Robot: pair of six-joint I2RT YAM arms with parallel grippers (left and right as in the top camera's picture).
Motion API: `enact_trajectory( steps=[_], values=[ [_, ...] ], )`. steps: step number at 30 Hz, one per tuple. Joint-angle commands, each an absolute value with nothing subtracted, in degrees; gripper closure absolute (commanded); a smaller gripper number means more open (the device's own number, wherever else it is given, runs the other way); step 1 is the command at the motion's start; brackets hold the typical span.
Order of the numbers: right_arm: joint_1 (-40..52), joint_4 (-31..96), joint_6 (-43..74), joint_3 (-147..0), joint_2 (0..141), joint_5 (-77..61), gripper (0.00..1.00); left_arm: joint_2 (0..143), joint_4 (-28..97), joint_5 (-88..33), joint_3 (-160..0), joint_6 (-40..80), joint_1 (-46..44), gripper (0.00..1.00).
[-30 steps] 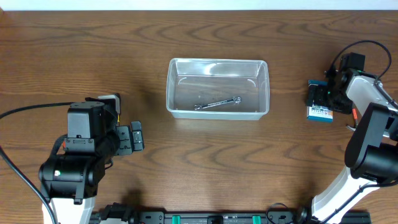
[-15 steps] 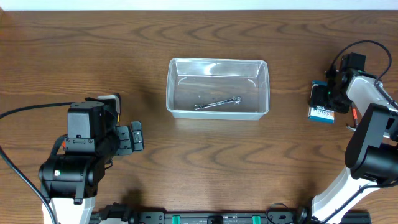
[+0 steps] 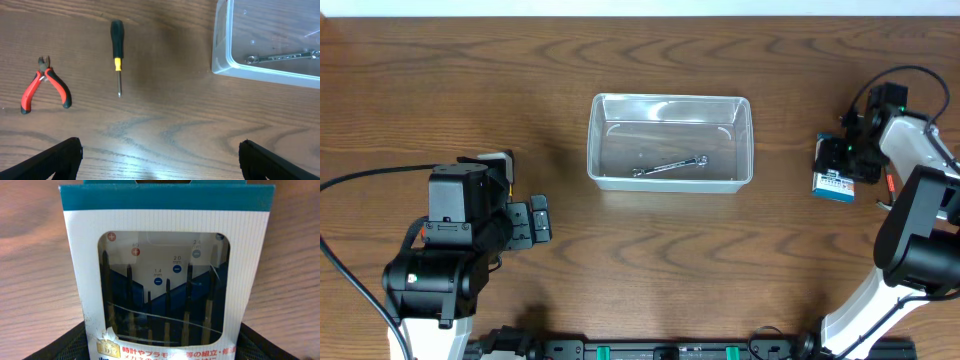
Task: Pack container
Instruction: 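Carry the box with the right gripper and release it in the container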
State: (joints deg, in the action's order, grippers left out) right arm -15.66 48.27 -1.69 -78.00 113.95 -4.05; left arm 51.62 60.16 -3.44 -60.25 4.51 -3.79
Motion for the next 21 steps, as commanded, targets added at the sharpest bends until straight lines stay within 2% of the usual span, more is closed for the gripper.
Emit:
enact_trajectory(
  steps=[1,5,9,15,21],
  values=[
    [-12.27,51.70,-1.23,-88.77,110.80,-7.18,0.99,51.59,60.38,-2.92,-61.41,4.99,-3.44,0.02],
    [-5.74,58.30,-7.05,-101.93,108.40,-7.33,0.99,51.59,60.38,-2.92,-61.41,4.99,-3.44,0.02],
    [3.53,62.24,-19.25,-110.24,107.90,-7.35,0.99,51.59,60.38,-2.92,-61.41,4.99,-3.44,0.02],
    [17.19,63.75,-40.77,-109.06,109.45,-7.42,0.99,51.59,60.40,-2.92,-61.41,4.99,-3.44,0.02],
    [23.97,63.70,-54.22,-104.53,113.91,-7.99,0.99,51.59,60.40,-2.92,-61.41,4.99,-3.44,0.02]
  ],
)
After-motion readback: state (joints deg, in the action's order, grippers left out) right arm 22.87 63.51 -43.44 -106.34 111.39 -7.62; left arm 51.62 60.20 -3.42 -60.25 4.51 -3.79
